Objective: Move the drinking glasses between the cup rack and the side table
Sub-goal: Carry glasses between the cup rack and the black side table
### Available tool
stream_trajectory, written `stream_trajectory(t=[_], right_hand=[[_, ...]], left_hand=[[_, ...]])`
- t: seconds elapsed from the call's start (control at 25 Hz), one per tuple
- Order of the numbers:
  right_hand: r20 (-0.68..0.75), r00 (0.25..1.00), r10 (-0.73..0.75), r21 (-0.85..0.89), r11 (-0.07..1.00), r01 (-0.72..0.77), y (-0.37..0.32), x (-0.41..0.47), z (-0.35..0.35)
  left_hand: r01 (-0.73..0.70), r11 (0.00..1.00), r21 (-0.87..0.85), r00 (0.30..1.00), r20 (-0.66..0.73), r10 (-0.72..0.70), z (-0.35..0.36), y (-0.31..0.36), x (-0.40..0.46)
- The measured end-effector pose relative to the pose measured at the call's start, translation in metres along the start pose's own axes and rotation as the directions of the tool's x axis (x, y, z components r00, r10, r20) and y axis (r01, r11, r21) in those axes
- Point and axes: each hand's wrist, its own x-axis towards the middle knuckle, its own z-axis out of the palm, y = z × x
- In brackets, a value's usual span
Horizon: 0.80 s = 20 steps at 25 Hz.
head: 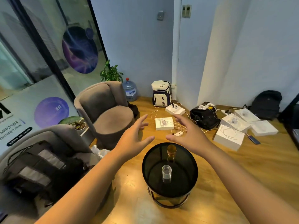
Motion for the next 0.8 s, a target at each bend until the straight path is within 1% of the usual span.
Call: stream_trajectory(t=[0.2, 0.32, 0.4, 0.52, 0.8], right_hand=[[0.041, 0.996, 0.083, 0.001, 0.996, -0.084, 0.058, 0.061, -0.010], [0.037, 0.989, 0.143, -0.009, 0.990, -0.143, 0.096, 0.085, -0.009], [0.038, 0.979, 0.202, -0.001, 0.979, -0.202, 0.124, 0.093, 0.002], [0.042, 0.961, 0.273, 0.018, 0.961, -0.274, 0.158, 0.103, 0.025], [0.009, 0.907, 0.421, 0.086, 0.903, -0.420, 0.206, 0.112, 0.086]], left_hand=[[0.101, 0.994, -0.035, 0.994, 0.053, -0.099, 0.045, -0.031, 0.061], [0.101, 0.995, -0.013, 0.990, 0.097, -0.100, 0.076, -0.056, 0.095], [0.113, 0.994, -0.007, 0.983, 0.148, -0.110, 0.100, -0.073, 0.115], [0.133, 0.990, -0.041, 0.967, 0.223, -0.121, 0.137, -0.102, 0.138], [0.122, 0.988, -0.092, 0.917, 0.390, -0.076, 0.195, -0.180, 0.172]])
